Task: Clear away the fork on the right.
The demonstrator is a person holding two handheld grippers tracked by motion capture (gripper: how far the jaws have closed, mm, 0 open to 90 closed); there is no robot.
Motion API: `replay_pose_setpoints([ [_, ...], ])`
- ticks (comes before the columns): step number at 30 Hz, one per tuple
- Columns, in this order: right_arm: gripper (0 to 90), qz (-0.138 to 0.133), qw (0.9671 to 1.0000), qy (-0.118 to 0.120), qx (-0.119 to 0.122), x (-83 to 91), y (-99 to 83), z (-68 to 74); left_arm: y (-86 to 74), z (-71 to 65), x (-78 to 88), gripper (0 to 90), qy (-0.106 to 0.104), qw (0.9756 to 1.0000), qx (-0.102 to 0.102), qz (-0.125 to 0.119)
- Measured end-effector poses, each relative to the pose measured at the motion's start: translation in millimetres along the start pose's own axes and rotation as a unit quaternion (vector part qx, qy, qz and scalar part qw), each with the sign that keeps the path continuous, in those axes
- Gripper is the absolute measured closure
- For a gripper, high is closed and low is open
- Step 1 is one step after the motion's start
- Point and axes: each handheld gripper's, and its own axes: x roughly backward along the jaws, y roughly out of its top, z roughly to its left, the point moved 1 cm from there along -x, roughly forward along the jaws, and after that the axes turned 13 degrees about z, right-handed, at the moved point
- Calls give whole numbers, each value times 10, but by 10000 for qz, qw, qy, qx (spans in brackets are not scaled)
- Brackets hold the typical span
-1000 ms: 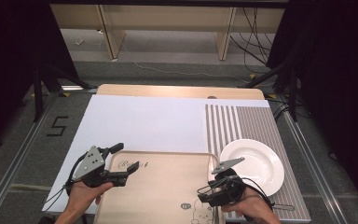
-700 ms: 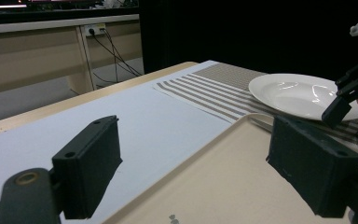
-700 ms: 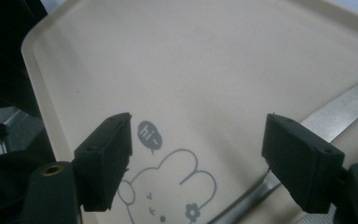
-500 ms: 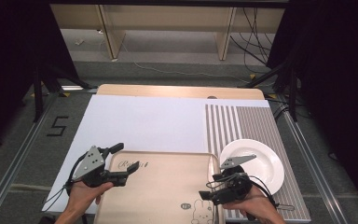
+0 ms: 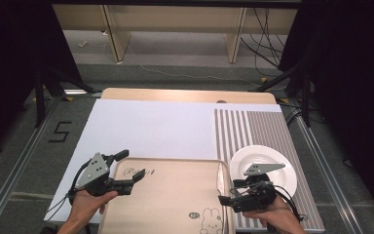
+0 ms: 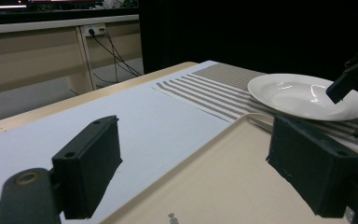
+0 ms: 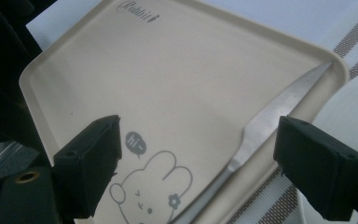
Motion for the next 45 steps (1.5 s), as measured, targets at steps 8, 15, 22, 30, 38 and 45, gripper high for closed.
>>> replay_pose_setpoints([
  [8,162,-78,9996,-185,-190,130,-97,-93,-6,1,22,163,28,10000,-29,1],
  [15,167,27,9982,-549,-251,243,-182,-155,-5,-4,27,162,22,10000,-24,0],
  [22,184,49,9951,-903,-395,404,-312,-258,-4,-3,28,162,23,10000,-21,-7],
  [30,195,266,9911,-1184,-543,536,-461,-363,-3,-7,30,162,26,10000,-40,-9],
  [38,199,437,9862,-1434,-707,591,-568,-448,-3,-4,28,162,30,10000,-32,-3],
  [45,207,639,9823,-1574,-794,680,-651,-510,-3,-2,26,162,33,10000,-32,0],
])
